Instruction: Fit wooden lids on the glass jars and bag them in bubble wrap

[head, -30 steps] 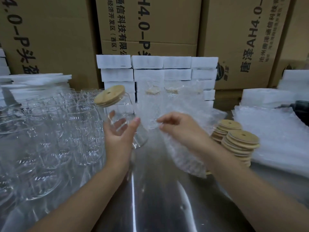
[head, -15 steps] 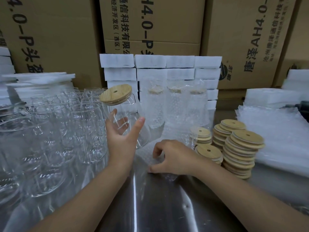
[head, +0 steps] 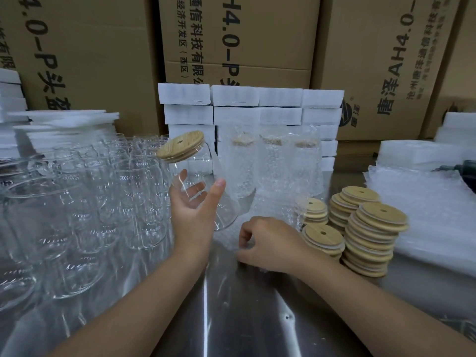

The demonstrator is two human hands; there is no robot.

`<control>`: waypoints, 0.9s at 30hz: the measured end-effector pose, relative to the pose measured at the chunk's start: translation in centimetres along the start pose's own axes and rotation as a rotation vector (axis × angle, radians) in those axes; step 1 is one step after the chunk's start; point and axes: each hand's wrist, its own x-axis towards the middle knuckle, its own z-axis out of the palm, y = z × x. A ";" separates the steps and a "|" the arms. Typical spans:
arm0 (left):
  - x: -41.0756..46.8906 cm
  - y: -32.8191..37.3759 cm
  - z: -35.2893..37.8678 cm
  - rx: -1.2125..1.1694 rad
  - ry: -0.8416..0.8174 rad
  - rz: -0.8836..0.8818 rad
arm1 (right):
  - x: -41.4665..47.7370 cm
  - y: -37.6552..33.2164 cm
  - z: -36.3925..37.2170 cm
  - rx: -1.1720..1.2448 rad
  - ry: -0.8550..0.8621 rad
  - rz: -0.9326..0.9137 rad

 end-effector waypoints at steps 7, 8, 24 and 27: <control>-0.4 0.3 0.2 -0.026 -0.026 -0.014 | 0.6 0.9 -0.6 0.456 0.067 0.300; -0.4 0.3 0.2 -0.029 -0.031 -0.017 | 0.7 1.1 -0.7 0.493 0.068 0.324; -1.2 0.8 1.1 -0.296 -0.211 -0.334 | 1.1 1.4 0.2 0.315 0.241 0.242; -0.9 0.6 0.9 -0.255 -0.167 -0.335 | 1.2 1.4 0.1 0.307 0.289 0.245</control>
